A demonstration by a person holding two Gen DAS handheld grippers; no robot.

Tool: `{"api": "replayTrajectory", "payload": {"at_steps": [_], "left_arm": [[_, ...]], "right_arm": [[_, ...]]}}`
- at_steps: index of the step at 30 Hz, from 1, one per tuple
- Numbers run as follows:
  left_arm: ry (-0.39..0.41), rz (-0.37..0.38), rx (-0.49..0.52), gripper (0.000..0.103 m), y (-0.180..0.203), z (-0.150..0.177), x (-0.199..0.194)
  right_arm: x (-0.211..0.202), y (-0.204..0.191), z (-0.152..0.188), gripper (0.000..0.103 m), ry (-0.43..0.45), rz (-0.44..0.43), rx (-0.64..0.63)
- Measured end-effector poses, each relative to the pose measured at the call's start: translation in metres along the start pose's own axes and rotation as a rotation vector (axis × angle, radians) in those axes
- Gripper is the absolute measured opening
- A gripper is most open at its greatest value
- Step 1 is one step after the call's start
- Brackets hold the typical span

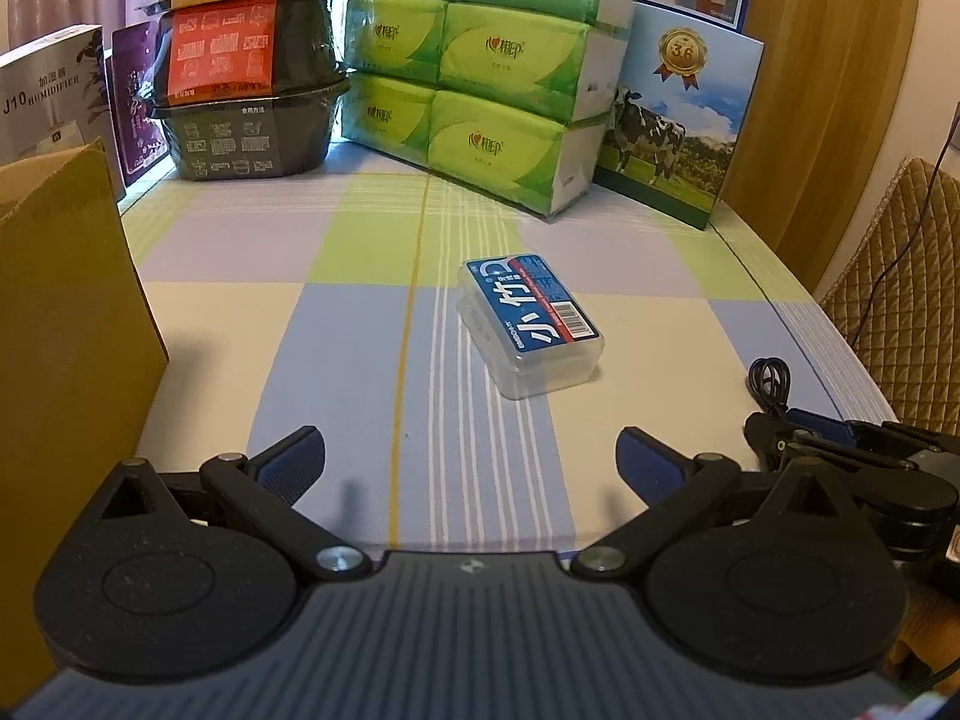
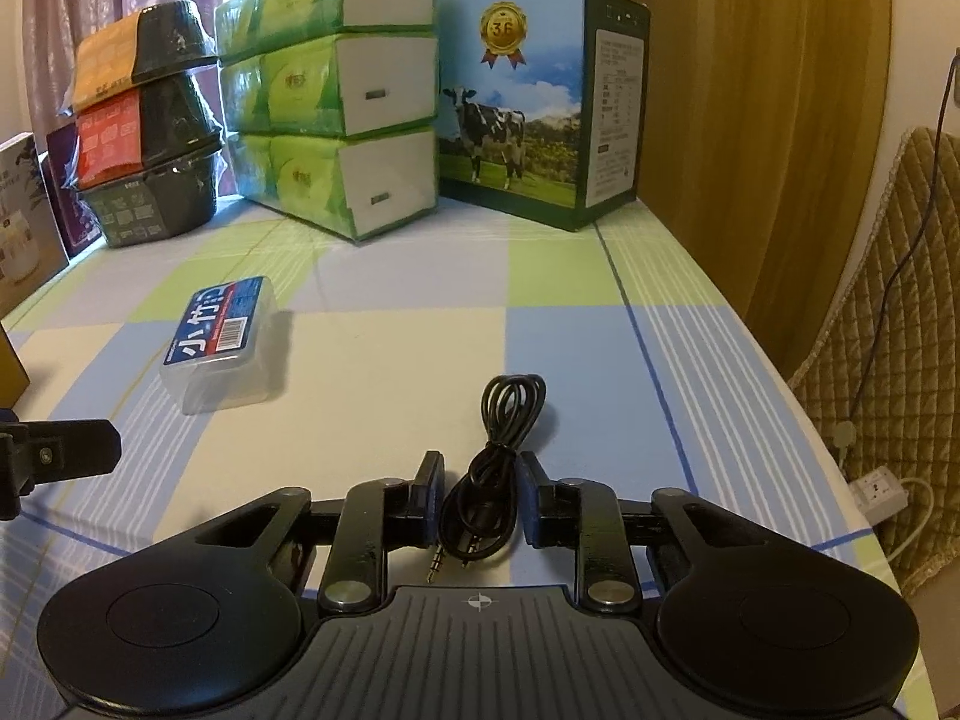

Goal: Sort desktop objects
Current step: 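Close the right gripper on the black cable, then grasp the blue toothpick box with the left gripper while the right holds the cable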

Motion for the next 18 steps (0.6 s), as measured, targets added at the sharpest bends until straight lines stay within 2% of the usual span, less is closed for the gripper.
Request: {"api": "replayTrajectory", "payload": {"at_steps": [9, 16, 18], "left_arm": [[-0.006, 0.014, -0.002, 0.102, 0.0027, 0.0021, 0.0005], [-0.009, 0.015, -0.007, 0.101, 0.0019, 0.0029, 0.0009], [-0.010, 0.017, -0.004, 0.101, 0.0028, 0.0034, 0.0011]], "right_arm": [[-0.0067, 0.0025, -0.0073, 0.015, 0.022, -0.023, 0.032], [-0.0049, 0.0038, -0.0064, 0.015, 0.009, -0.038, 0.039], [-0.0032, 0.0029, -0.0043, 0.020, 0.014, -0.036, 0.026]]}}
Point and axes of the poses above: each gripper's, at about its wrist camera, not at the fingertips, and x roughly the way its jaws point, y to its right, z to its underside, the point moved 6 cm from there along x, roughly the way its jaws point, and after that the axes turned 6 degrees about -y, right-handed, at the moved point
